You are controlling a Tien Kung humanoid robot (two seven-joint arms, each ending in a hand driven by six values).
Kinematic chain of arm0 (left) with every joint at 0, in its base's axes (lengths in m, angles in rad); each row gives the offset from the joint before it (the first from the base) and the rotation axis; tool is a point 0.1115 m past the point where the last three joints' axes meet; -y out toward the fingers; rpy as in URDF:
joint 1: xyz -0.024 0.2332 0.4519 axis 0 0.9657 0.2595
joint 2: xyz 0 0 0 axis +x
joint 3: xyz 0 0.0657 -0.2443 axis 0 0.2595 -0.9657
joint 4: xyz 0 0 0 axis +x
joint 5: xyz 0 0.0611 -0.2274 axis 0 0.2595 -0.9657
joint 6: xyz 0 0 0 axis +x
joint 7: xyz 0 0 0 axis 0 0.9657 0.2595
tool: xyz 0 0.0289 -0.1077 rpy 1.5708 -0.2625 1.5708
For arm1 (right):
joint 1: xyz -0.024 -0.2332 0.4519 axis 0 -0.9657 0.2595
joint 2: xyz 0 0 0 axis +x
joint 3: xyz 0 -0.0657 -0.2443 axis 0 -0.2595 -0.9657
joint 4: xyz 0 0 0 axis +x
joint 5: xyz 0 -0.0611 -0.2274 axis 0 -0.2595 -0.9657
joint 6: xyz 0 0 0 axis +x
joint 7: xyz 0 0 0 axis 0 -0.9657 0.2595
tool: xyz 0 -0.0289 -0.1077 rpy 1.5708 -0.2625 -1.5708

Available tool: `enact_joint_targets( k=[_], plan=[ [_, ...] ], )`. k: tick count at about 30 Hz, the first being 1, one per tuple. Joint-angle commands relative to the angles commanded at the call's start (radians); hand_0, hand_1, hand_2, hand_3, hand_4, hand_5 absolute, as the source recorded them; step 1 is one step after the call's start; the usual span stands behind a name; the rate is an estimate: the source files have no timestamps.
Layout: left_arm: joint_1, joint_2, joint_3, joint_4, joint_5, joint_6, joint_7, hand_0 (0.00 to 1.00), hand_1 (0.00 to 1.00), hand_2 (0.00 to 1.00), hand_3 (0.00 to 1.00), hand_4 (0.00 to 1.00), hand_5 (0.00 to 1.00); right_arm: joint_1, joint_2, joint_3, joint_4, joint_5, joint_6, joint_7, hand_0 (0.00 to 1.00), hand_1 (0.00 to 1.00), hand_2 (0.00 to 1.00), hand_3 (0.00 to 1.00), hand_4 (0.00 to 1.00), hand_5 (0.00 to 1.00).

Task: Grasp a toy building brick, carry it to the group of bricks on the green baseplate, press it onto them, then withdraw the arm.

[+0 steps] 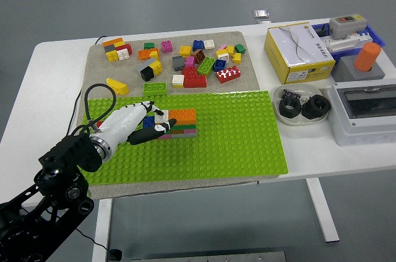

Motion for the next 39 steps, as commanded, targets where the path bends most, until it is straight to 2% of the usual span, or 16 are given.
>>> enact_joint_targets(
  k=[20,21,32,33,38,39],
  plan=[
    [0.008,-0.003,0.0,-0.004,-0.012,0.008,-0.007,0.998,0.998,0.998,0.768,0.733,0.883,-0.001,0.001,0.0,0.0,0.002,0.002,0.001,0.736,0.676,0.741,0.839,0.694,0.998],
    [0.007,-0.003,-0.001,-0.006,-0.01,0.009,-0.008,0.998,0.998,0.998,0.756,0.723,0.845,-0.001,0.001,0.0,0.0,0.002,0.002,0.001,0.736,0.676,0.741,0.84,0.696,0.998],
    [0.006,0.008,-0.026,-0.028,-0.011,0.007,-0.015,0.998,0.998,0.998,0.737,0.717,0.81,-0.004,0.001,0.001,0.0,-0.001,0.003,0.002,0.736,0.676,0.741,0.839,0.698,0.998],
    [0.007,0.009,-0.029,-0.03,-0.014,0.007,-0.017,0.998,0.995,0.998,0.678,0.712,0.754,-0.005,0.001,0.001,0.0,-0.001,0.003,0.002,0.737,0.675,0.741,0.839,0.7,0.998],
    [0.015,0.017,-0.058,-0.047,-0.026,0.012,-0.029,0.998,0.995,0.998,0.678,0.712,0.754,-0.005,0.003,-0.002,0.0,-0.001,0.004,0.001,0.737,0.675,0.741,0.839,0.7,0.998],
    [0.016,0.018,-0.064,-0.05,-0.027,0.015,-0.032,0.998,0.99,0.995,0.669,0.704,0.719,-0.005,0.003,-0.003,0.0,-0.001,0.004,0.0,0.738,0.676,0.746,0.839,0.701,0.998]
  ],
)
